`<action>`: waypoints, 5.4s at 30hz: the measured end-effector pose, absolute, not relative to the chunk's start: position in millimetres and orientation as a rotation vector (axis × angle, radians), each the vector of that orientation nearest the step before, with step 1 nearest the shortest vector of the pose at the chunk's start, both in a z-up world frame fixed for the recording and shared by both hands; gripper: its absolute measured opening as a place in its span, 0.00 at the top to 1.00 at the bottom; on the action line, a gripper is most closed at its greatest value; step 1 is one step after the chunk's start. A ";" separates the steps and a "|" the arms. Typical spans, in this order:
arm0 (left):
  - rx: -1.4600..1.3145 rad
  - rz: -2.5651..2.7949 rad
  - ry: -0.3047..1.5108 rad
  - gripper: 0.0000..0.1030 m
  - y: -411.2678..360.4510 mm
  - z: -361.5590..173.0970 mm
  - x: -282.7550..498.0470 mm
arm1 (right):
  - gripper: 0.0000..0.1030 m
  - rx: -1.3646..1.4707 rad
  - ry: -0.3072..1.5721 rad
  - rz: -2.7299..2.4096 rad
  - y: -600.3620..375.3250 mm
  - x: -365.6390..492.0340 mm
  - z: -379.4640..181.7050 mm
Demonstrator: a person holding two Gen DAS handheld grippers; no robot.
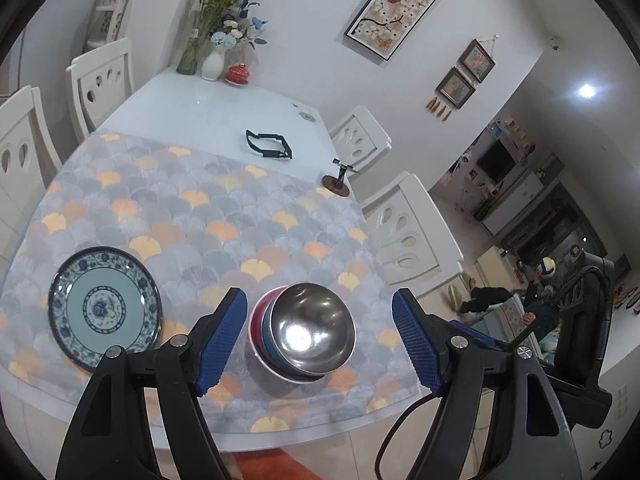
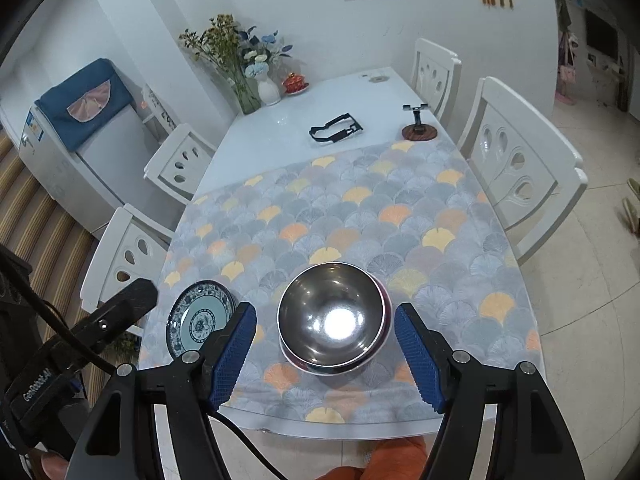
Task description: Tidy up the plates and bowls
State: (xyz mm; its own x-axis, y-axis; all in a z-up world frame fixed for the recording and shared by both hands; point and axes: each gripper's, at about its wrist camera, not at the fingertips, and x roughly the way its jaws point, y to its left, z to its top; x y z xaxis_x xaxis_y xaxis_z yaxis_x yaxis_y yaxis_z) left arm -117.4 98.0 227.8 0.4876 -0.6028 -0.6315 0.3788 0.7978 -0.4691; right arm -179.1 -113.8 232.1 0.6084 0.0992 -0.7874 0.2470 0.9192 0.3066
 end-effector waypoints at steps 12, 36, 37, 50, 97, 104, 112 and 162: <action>-0.264 -0.548 1.041 0.29 90.6 177.6 -104.2 | 0.33 0.471 1.120 -0.138 -130.8 -165.1 167.6; -0.362 -0.490 1.330 0.51 41.1 52.0 -33.9 | 0.38 0.568 1.242 0.003 -161.8 -93.3 52.2; -0.362 -0.490 1.333 0.53 40.3 50.0 -32.7 | 0.39 0.565 1.249 0.009 -161.3 -91.0 49.0; -0.389 -0.503 1.366 0.61 40.3 32.0 -31.5 | 0.49 0.571 1.255 0.111 -155.1 -75.6 35.3; -0.328 -0.357 1.257 0.62 275.9 101.6 5.3 | 0.50 0.448 1.261 0.211 95.1 -4.3 90.6; -0.327 -0.354 1.321 0.62 283.4 78.8 18.9 | 0.49 0.465 1.349 0.194 100.4 10.3 64.5; -0.367 -0.380 1.341 0.62 295.2 76.7 36.6 | 0.49 0.566 1.371 0.191 91.0 32.2 57.1; 0.177 -0.056 0.474 0.01 319.2 277.9 -57.7 | 0.32 0.211 0.865 -0.067 135.8 -80.5 203.5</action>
